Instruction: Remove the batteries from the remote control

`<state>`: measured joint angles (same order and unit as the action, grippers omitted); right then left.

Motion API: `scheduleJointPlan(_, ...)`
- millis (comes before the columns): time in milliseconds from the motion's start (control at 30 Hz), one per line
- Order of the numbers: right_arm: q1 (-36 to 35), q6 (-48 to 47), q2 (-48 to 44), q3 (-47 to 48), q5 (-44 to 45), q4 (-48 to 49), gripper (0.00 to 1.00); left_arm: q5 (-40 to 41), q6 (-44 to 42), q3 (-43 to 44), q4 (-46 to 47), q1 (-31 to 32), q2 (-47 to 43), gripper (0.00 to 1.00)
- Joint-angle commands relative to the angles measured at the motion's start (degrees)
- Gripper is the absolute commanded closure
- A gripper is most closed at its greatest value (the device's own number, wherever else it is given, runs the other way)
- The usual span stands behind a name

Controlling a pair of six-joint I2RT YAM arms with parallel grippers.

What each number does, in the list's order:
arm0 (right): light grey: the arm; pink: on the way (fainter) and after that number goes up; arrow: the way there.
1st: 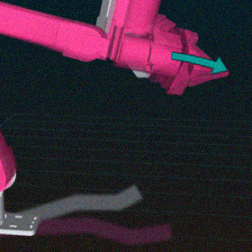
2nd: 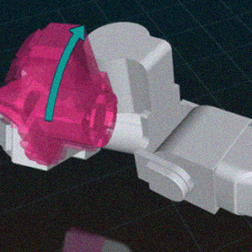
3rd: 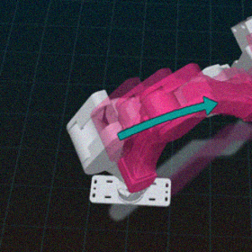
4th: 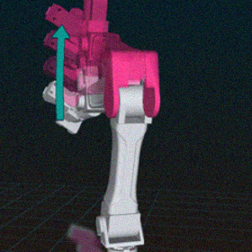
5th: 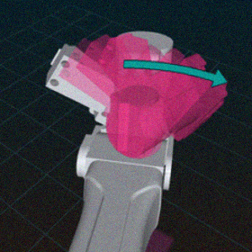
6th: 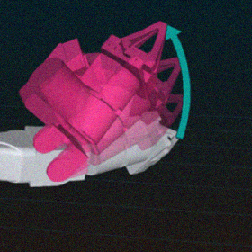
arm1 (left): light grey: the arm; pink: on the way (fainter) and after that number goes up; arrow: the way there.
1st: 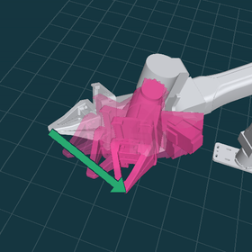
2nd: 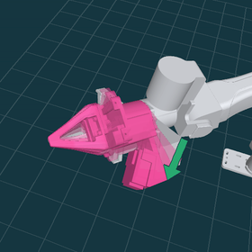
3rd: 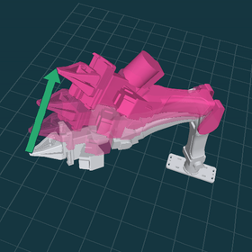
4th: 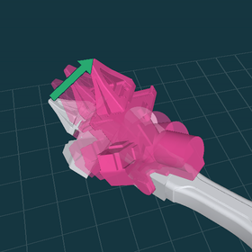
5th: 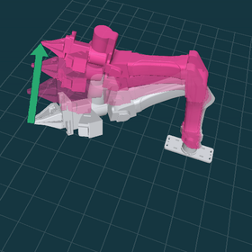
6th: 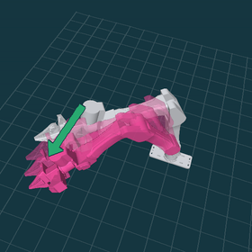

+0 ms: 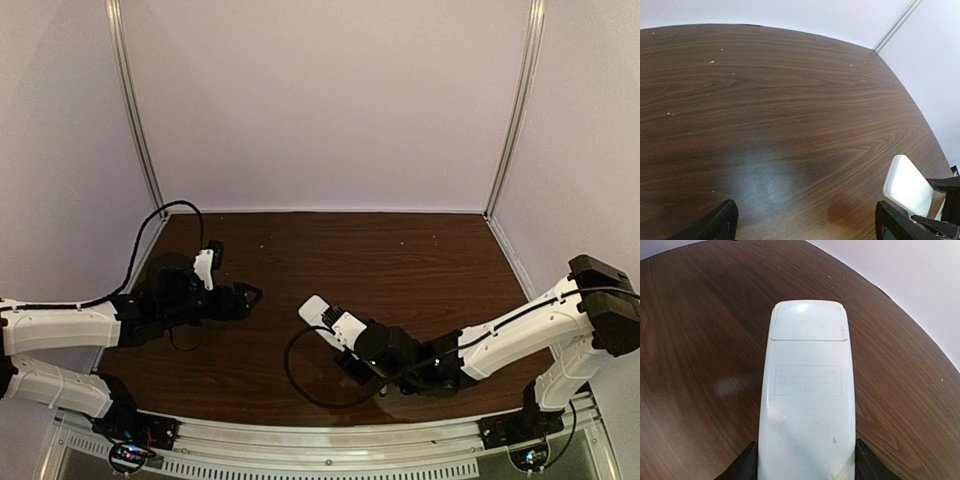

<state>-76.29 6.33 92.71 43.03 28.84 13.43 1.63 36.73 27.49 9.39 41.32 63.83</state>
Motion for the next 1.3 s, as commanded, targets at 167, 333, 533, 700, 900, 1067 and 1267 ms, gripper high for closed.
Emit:
scheduleJointPlan(167, 3.0, -7.1, -5.4, -2.0, -2.3, 4.7, 0.55, -18.8, -2.5, 1.7, 11.3, 0.2, 1.3, 0.05)
scheduleJointPlan(333, 4.3, 7.7, -5.5, 0.4, -0.3, 2.6, 0.54, -22.9, -1.0, -1.7, 18.2, 0.2, 0.3, 0.07)
scheduleJointPlan(533, 4.3, 23.9, -1.7, 5.0, 0.9, -0.9, 0.57, -25.3, 1.9, -3.1, 25.3, 0.2, 2.9, 0.12)
scheduleJointPlan(700, 3.1, 29.4, 0.2, 5.6, 0.3, 3.2, 0.58, -27.6, 5.5, -3.4, 33.0, 0.8, 7.4, 0.18)
scheduleJointPlan(900, 1.4, 31.4, 1.0, 5.9, 2.5, 6.6, 0.59, -27.0, 9.3, -2.6, 37.8, 2.3, 12.5, 0.20)
scheduleJointPlan(1067, 0.3, 31.7, 2.1, 6.7, 4.4, 6.9, 0.59, -26.6, 13.1, -1.5, 41.9, 3.3, 17.2, 0.25)
scheduleJointPlan(1267, -0.3, 31.5, 2.6, 6.9, 5.2, 7.7, 0.59, -27.1, 14.0, 1.0, 43.9, 5.3, 21.9, 0.31)
